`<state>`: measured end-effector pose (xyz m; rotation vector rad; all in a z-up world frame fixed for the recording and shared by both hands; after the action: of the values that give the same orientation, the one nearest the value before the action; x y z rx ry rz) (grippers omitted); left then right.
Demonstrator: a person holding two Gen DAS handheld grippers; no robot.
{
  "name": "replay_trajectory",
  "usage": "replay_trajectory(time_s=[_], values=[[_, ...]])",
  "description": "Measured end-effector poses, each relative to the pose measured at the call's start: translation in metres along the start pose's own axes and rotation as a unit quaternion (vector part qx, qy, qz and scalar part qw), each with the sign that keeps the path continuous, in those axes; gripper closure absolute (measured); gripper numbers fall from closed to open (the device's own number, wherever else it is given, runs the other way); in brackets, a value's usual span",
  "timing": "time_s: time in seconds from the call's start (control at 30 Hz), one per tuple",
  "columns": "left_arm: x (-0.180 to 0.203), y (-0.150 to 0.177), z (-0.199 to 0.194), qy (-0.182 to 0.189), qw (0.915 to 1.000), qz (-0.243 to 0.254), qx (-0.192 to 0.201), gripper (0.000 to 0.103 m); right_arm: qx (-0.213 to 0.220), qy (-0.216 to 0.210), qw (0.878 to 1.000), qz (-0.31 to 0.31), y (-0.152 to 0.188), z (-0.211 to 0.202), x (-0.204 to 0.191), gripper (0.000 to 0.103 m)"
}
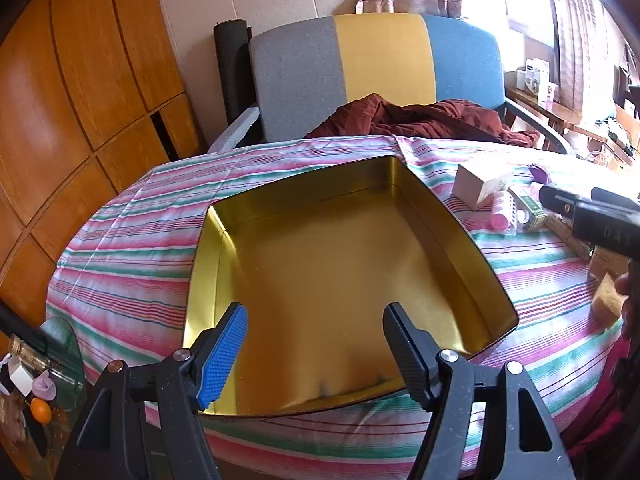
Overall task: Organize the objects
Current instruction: 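Move the left gripper to the white medicine box and grasp it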
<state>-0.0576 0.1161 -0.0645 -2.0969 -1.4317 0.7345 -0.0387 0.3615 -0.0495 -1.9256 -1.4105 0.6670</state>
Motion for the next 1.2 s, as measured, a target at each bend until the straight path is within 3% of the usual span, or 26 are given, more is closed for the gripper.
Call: replay_trajectory(time_s=[0.13,0.3,0.53,0.67,0.83,1.0,1.2], values=[[0.009,-0.004,0.005,0.029,0.9995,-0.008,-0.010,0.032,0.005,0.017,1.000,0.005,-0.013,0.000,0.028,0.000],[0.029,-0.011,0.010,0.032,0.9993,0.020,-0.007,0.032,0.018,0.058,0.998,0.024,-0.034,0.001,0.083,0.000],[0.065,-0.038,0.020,0.139,0.9900,0.013,-0.024,0.032,0.029,0.107,0.993,0.042,-0.041,0.012,0.159,0.000],[0.095,-0.061,0.027,0.173,0.9840,0.032,-0.031,0.031,0.009,0.093,0.991,0.096,-0.032,0.025,0.184,0.000],[0.141,-0.092,0.048,0.201,0.9738,0.098,-0.044,0.023,0.000,0.067,0.989,0.131,-0.029,0.026,0.193,0.000],[0.179,-0.124,0.081,0.191,0.9654,0.174,-0.035,0.021,0.000,0.047,0.989,0.141,-0.028,0.024,0.189,0.000],[0.217,-0.142,0.128,0.194,0.9540,0.220,-0.060,0.021,-0.007,0.027,0.991,0.133,-0.028,0.027,0.181,0.000]])
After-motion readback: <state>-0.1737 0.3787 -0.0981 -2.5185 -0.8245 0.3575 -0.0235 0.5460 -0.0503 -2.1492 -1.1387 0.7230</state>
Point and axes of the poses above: each gripper's, at about its wrist camera, not at the fingertips, and z roughly the way its jaws point, x to its right, y to its underside, the point moved 8 cm from there along z, roughly the way its jaws point, and after that the axes turned 1 degree about -x, right-handed, at the moved point
